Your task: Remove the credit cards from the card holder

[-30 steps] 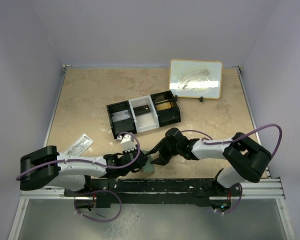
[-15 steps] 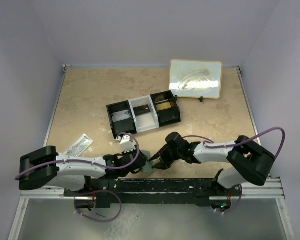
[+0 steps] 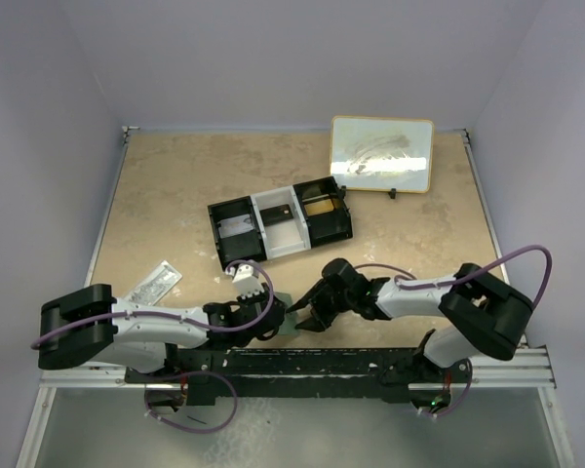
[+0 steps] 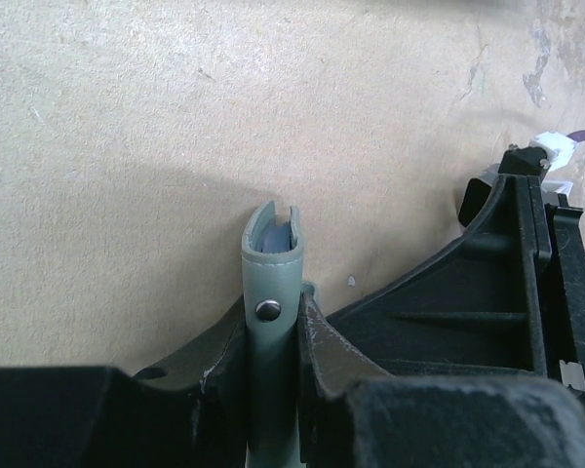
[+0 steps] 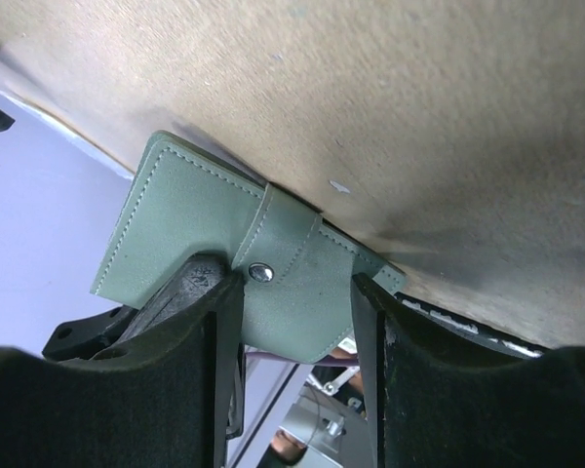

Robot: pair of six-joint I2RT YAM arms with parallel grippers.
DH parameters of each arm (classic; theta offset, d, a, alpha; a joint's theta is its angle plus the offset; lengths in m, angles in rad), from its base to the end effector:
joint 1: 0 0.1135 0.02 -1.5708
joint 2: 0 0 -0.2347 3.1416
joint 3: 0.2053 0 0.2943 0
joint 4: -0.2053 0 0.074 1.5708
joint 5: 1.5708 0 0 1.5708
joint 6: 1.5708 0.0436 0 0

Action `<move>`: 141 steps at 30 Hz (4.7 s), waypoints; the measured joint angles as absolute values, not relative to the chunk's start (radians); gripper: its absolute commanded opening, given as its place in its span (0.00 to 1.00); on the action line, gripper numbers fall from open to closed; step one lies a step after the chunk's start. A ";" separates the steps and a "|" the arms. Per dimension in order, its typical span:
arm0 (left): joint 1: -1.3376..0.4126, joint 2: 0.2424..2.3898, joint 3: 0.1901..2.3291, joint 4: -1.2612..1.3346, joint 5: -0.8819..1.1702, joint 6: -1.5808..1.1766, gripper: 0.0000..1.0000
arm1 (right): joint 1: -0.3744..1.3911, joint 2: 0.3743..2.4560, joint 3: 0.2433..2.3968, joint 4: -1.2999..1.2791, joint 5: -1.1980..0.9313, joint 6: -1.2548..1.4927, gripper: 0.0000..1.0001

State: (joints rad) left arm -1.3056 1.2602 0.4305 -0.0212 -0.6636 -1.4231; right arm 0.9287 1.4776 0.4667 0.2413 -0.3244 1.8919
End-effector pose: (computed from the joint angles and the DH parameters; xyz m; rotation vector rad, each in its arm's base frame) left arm 0.0937 -0.2424 0.0835 -0.4278 2.2526 -0.6770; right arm 0.1595 0.2364 0.0547 -1.0887 -2.4883 -1.2036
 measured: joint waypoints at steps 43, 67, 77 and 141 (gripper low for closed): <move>-1.333 1.246 0.430 -0.070 -0.720 -1.439 0.00 | 0.897 1.559 0.569 0.169 -0.295 1.897 0.00; -1.435 1.248 0.448 0.096 -0.748 -1.393 0.00 | 0.834 1.055 0.188 0.329 -0.253 2.057 0.00; -1.508 1.255 0.422 0.170 -0.811 -1.329 0.00 | 0.834 1.018 0.117 0.422 -0.284 2.064 0.00; -1.413 1.195 0.464 -0.069 -0.702 -1.275 0.00 | 0.910 1.374 0.500 0.268 -0.213 0.645 0.20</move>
